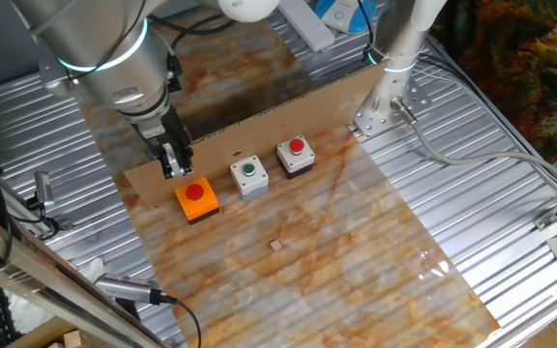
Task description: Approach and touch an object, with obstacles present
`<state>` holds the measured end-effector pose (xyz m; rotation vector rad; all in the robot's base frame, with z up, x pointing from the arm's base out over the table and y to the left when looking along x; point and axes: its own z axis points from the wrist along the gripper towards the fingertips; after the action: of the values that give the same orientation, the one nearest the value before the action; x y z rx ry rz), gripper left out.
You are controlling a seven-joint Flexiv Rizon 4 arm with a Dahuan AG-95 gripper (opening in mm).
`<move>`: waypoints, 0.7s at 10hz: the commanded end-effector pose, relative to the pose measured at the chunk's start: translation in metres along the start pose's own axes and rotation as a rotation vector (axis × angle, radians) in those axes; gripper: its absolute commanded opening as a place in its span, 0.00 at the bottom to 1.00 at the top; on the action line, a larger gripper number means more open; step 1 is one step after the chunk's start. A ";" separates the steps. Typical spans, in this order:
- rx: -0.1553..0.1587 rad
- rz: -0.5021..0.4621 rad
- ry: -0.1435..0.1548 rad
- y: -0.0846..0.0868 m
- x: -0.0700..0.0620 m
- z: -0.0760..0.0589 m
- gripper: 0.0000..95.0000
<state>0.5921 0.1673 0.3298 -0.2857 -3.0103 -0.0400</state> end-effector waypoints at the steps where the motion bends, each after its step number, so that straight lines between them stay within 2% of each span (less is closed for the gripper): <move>1: -0.005 0.003 0.007 0.000 0.000 0.000 0.00; 5: -0.007 0.008 0.004 0.000 0.000 0.000 0.00; 6: -0.004 0.007 -0.004 0.000 0.000 0.000 0.00; 7: -0.005 -0.022 -0.035 0.000 0.000 0.000 0.00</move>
<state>0.5936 0.1683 0.3312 -0.2793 -3.0243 -0.0355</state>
